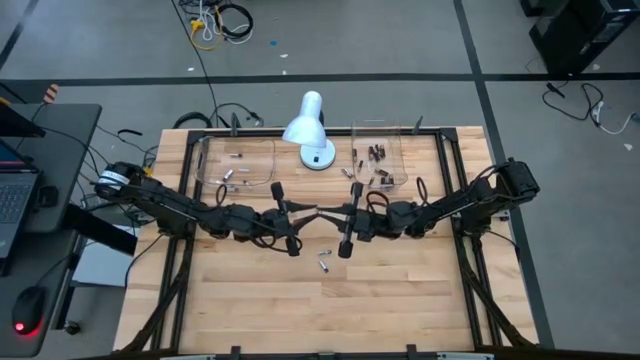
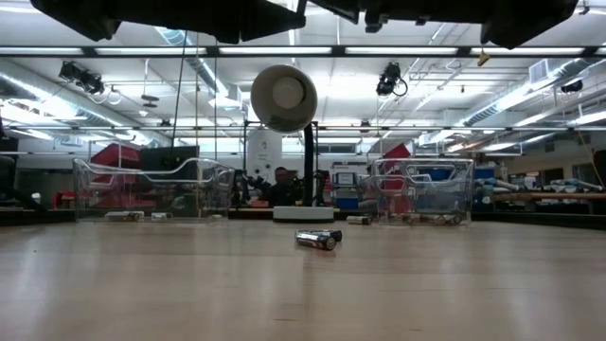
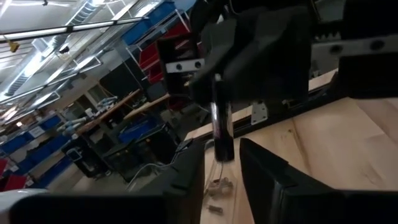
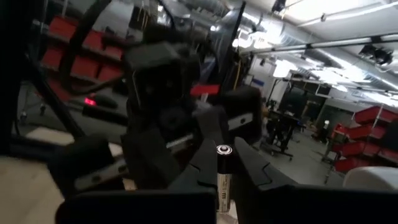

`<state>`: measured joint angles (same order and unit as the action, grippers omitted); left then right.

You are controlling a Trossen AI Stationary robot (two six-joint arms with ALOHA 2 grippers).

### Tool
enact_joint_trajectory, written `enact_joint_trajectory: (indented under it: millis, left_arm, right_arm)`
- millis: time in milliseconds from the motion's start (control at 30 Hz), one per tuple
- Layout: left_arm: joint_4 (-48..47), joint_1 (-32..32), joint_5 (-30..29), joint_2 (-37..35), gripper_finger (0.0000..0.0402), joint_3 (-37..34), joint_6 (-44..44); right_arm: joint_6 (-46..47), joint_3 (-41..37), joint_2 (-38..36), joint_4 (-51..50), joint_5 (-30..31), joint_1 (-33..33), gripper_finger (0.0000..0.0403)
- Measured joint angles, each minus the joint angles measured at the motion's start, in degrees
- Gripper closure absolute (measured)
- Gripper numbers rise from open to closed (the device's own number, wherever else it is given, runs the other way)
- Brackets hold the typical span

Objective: Sort batteries
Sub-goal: Put the silver battery in the transparent bin

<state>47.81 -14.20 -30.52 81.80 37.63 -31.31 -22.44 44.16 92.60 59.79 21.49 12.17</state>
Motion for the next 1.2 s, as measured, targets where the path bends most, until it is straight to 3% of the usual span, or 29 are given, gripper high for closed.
enact_joint_trajectory:
  millis: [200,767,967,1200]
  left_arm:
    - [-0.04,0.33,-1.73,0.0,0.0299,0.0,0.0]
    - [-0.04,1.07,-1.79,0.0,0.0298,0.0,0.04]
    - [-0.5,1.16,5.49,0.0,0.0298,-0.04,0.63]
    - [0.52,1.97,4.75,0.0,0.0298,-0.04,3.62]
  right_arm:
    - [0.25,0.0,0.0,2.91,-2.99,-0.03,0.0389]
    - [0.44,0.0,0.0,3.06,-2.83,-0.72,0.0389]
    - [0.64,0.0,0.0,2.0,-2.81,-1.28,0.0389]
    - [1.49,0.0,0.0,0.6,-2.31,-1.4,0.0389]
